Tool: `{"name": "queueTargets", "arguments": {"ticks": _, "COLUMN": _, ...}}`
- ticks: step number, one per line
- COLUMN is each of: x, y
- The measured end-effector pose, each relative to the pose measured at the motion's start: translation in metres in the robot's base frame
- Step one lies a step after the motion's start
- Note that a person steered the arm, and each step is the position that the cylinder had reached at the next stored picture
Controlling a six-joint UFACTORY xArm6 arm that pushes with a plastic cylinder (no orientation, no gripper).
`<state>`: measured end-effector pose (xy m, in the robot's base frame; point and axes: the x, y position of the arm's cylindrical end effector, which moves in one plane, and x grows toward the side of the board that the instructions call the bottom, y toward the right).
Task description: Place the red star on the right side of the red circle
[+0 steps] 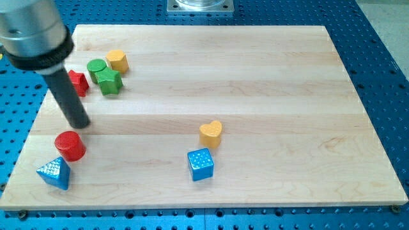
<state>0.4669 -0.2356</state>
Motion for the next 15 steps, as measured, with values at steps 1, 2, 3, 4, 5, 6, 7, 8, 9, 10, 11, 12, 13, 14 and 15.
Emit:
{"name": "queueTargets", "arguments": {"ticks": 1, "x": -0.018, "y": -0.046}}
{"name": "queueTargets", "arguments": {"ticks": 2, "x": -0.068, "y": -0.047}}
{"name": "queueTargets", "arguments": {"ticks": 3, "x": -0.088, "y": -0.021}}
{"name": "queueTargets", "arguments": {"ticks": 4, "x": -0.059, "y": 0.012}}
{"name": "queueTargets", "arguments": {"ticks": 5, "x": -0.058, "y": 0.017}}
{"name": "queueTargets", "arguments": {"ticks": 6, "x": -0.088, "y": 0.022}}
{"name": "queueTargets", "arguments": {"ticks": 7, "x": -0.088, "y": 0.042}}
{"name": "queueTargets", "arguments": {"ticks": 8, "x": -0.077, "y": 0.068}}
{"name": "queueTargets", "arguments": {"ticks": 9, "x": -0.034, "y": 0.080}}
{"name": "queueTargets", "arguments": {"ticks": 10, "x": -0.015, "y": 0.080}}
{"name": "queueTargets", "arguments": {"ticks": 11, "x": -0.052, "y": 0.083}}
{"name": "queueTargets", "arguments": {"ticks": 12, "x": -0.046, "y": 0.097}}
{"name": "queueTargets", "arguments": {"ticks": 13, "x": 0.012, "y": 0.111}}
{"name": "queueTargets", "arguments": {"ticks": 14, "x": 0.065, "y": 0.106}}
{"name": "queueTargets", "arguments": {"ticks": 15, "x": 0.025, "y": 0.153}}
